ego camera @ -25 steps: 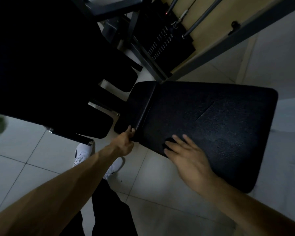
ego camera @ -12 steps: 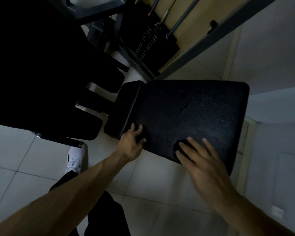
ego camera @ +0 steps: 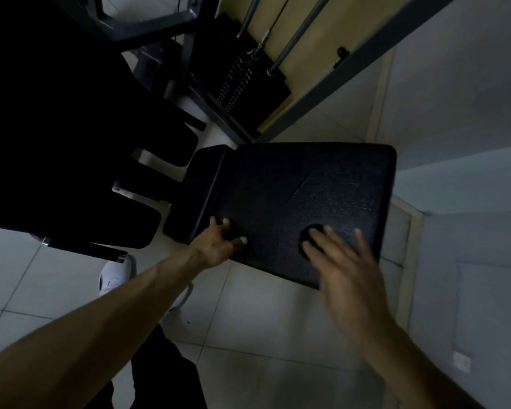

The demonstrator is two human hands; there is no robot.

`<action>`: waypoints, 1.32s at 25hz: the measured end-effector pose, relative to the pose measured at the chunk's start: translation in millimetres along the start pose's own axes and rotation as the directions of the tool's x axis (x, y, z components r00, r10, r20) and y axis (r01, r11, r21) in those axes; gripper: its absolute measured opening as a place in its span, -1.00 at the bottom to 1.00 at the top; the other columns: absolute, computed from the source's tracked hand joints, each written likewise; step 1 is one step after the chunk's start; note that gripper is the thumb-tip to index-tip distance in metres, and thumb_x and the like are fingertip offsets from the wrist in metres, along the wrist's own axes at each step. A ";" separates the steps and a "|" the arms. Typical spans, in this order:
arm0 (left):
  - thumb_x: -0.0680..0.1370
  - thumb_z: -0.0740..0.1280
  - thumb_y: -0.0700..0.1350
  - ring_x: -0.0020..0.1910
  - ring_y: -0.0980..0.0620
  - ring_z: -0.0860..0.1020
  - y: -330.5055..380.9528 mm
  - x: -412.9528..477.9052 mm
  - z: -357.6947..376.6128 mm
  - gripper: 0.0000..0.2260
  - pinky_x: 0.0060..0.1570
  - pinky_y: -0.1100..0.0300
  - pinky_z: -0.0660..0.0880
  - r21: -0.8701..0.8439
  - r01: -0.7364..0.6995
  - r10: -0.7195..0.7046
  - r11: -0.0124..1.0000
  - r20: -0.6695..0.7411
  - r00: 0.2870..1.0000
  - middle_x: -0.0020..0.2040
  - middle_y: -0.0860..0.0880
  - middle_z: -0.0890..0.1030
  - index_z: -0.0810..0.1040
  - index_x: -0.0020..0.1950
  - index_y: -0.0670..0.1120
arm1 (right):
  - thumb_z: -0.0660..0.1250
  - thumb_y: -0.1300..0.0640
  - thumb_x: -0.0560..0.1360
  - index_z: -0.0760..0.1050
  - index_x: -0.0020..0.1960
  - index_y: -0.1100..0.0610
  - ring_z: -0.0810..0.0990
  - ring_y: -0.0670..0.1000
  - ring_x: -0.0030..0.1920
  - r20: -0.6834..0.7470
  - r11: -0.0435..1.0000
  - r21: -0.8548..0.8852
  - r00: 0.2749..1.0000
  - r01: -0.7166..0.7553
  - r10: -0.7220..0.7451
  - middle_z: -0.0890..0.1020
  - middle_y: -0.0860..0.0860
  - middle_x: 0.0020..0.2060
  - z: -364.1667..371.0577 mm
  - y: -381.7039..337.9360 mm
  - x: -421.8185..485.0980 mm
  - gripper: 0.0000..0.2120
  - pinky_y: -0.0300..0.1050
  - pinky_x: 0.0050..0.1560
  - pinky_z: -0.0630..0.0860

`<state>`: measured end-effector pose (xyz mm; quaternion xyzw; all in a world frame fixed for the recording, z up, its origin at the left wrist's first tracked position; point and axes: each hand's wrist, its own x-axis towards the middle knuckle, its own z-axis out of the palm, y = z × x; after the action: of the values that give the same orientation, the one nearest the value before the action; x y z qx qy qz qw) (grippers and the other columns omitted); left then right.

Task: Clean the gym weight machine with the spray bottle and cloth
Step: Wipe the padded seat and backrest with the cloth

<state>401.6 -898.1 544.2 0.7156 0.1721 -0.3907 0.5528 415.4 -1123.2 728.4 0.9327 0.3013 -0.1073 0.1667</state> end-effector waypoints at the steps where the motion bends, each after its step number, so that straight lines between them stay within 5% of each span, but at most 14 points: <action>1: 0.62 0.29 0.21 0.64 -0.15 0.04 3.8 -1.5 2.3 -0.24 0.59 0.03 0.09 0.045 0.009 -0.009 0.999 0.002 1.000 0.67 -0.08 -0.16 0.01 0.67 -0.05 | 0.31 0.38 0.44 0.61 0.34 0.18 0.49 0.19 0.45 -0.010 0.997 -0.029 0.997 -0.075 0.075 0.56 0.14 0.41 -2.7 5.0 -6.5 -0.51 0.31 0.55 0.18; 3: 0.64 0.28 0.17 0.63 -0.20 0.05 3.7 -0.3 4.5 -0.26 0.58 -0.02 0.12 0.098 0.006 -0.005 0.995 -0.016 1.000 0.67 -0.12 -0.18 -0.02 0.68 -0.05 | 0.25 0.38 0.45 0.62 0.32 0.21 0.50 0.22 0.44 -0.049 0.991 -0.027 0.991 -0.128 0.126 0.57 0.17 0.39 16.2 -17.7 10.7 -0.53 0.30 0.53 0.24; 7: 0.67 0.25 -0.09 0.63 -0.09 0.07 -8.7 -0.3 -4.6 -0.43 0.55 0.11 0.10 0.042 -0.013 0.015 0.999 -0.043 0.999 0.68 -0.10 -0.01 0.12 0.66 -0.01 | 0.17 0.27 0.46 0.69 0.18 0.19 0.58 0.21 0.36 0.039 0.989 0.001 0.988 0.147 -0.147 0.66 0.16 0.27 59.6 -86.1 57.2 -0.59 0.28 0.54 0.22; 10: 0.67 0.27 0.00 0.61 -0.10 0.17 6.9 -10.7 -1.6 -0.46 0.51 0.13 0.16 0.037 -0.057 0.060 0.998 -0.093 0.994 0.65 -0.09 0.13 0.22 0.63 0.00 | 0.13 0.27 0.48 0.68 0.22 0.13 0.55 0.16 0.40 0.009 0.970 -0.018 0.970 0.243 -0.243 0.63 0.10 0.31 39.6 -45.8 20.4 -0.55 0.30 0.51 0.31; 16: 0.63 0.31 0.14 0.64 -0.19 -0.03 68.9 -27.3 21.8 -0.32 0.60 -0.10 0.05 0.042 -0.191 0.192 0.981 -0.018 0.981 0.67 -0.04 -0.16 0.02 0.66 0.17 | 0.34 0.54 0.37 0.64 0.29 0.18 0.47 0.20 0.47 -0.241 0.976 0.116 0.948 -0.186 0.210 0.57 0.12 0.39 -0.4 22.9 -56.4 -0.44 0.32 0.50 0.31; 20: 0.63 0.33 0.11 0.64 -0.17 -0.01 72.2 -30.5 26.5 -0.29 0.60 -0.07 0.06 0.075 -0.164 0.167 0.984 -0.036 0.985 0.68 -0.05 -0.14 0.00 0.66 0.17 | 0.10 0.33 0.63 0.72 0.08 0.17 0.55 0.18 0.39 -0.296 0.981 0.115 0.948 0.158 -0.118 0.67 0.11 0.26 37.2 -31.0 -32.0 -0.60 0.19 0.53 0.30; 22: 0.63 0.34 0.09 0.63 -0.15 0.04 80.4 -34.9 30.7 -0.29 0.57 -0.01 0.13 0.053 -0.160 0.163 0.986 -0.058 0.985 0.67 -0.03 -0.14 0.00 0.66 0.16 | 0.06 0.30 0.67 0.72 0.08 0.14 0.55 0.15 0.40 -0.309 0.975 0.117 0.940 0.188 -0.145 0.66 0.09 0.27 27.1 -9.9 -34.0 -0.57 0.23 0.50 0.35; 24: 0.63 0.33 0.11 0.63 -0.16 0.02 97.3 -35.2 33.4 -0.30 0.59 -0.07 0.12 0.086 -0.211 0.216 0.974 -0.055 0.975 0.67 -0.01 -0.17 -0.01 0.66 0.19 | 0.19 0.36 0.59 0.69 0.21 0.12 0.49 0.12 0.46 -0.346 0.973 0.230 0.936 0.023 0.060 0.61 0.05 0.36 17.3 18.6 -47.1 -0.63 0.17 0.48 0.40; 27: 0.63 0.31 0.14 0.64 -0.18 0.00 130.5 -36.2 40.6 -0.32 0.59 -0.15 0.08 0.177 -0.327 0.339 0.928 -0.045 0.940 0.67 -0.01 -0.16 0.00 0.65 0.20 | 0.32 0.42 0.52 0.55 0.43 0.08 0.39 0.05 0.53 -0.290 0.783 0.564 0.825 -0.262 0.485 0.41 -0.04 0.54 11.4 24.0 -64.5 -0.47 -0.01 0.39 0.52; 30: 0.64 0.28 0.17 0.64 -0.18 -0.05 164.2 -35.2 44.5 -0.30 0.60 -0.13 0.02 0.235 -0.370 0.393 0.899 -0.059 0.917 0.67 -0.04 -0.14 -0.03 0.67 0.16 | 0.32 0.43 0.56 0.47 0.51 0.09 0.33 -0.03 0.56 -0.252 0.676 0.697 0.802 -0.239 0.542 0.31 -0.09 0.59 18.0 0.5 -68.3 -0.44 -0.17 0.39 0.49; 33: 0.65 0.24 0.18 0.64 -0.19 -0.12 201.3 -30.5 41.9 -0.30 0.60 -0.11 -0.05 0.238 -0.399 0.424 0.885 -0.061 0.904 0.67 -0.06 -0.15 -0.05 0.67 0.11 | 0.26 0.40 0.61 0.47 0.49 0.02 0.34 -0.20 0.52 -0.148 0.460 0.856 0.738 -0.238 0.658 0.32 -0.18 0.57 9.0 16.2 -32.8 -0.48 -0.40 0.39 0.36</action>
<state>503.4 -997.5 695.7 0.8132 0.0025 -0.2404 0.5300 398.1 -1156.3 733.9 0.9469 -0.0152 0.0454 -0.3179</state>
